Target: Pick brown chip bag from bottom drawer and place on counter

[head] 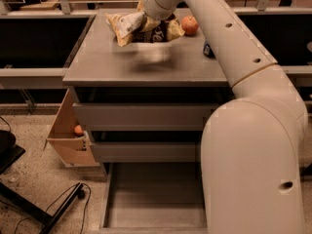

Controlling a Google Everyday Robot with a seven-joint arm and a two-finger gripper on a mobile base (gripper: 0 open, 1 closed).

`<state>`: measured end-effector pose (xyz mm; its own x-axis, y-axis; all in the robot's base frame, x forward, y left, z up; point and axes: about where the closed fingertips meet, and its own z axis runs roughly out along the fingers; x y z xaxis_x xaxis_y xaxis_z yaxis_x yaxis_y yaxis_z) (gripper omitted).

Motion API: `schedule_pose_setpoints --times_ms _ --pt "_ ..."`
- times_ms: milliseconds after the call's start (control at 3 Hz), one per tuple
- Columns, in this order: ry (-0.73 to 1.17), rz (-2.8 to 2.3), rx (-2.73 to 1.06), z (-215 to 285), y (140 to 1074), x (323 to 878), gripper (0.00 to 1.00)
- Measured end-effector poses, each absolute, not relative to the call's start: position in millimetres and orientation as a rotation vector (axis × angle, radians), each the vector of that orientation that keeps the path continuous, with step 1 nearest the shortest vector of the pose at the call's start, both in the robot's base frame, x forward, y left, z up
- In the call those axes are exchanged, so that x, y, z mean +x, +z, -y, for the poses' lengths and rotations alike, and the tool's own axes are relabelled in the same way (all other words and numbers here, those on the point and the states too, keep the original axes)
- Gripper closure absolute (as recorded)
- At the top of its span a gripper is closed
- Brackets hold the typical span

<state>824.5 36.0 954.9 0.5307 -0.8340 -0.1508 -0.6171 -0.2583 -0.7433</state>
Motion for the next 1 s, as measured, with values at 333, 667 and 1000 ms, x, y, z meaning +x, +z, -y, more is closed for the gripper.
schedule_pose_setpoints --times_ms 333,667,1000 --pt "-0.349 -1.178 -1.982 -36.0 954.9 824.5 0.34" --pt "-0.349 -1.178 -1.982 -36.1 954.9 824.5 0.11" --pt "-0.349 -1.178 -1.982 -36.1 955.1 824.4 0.00"
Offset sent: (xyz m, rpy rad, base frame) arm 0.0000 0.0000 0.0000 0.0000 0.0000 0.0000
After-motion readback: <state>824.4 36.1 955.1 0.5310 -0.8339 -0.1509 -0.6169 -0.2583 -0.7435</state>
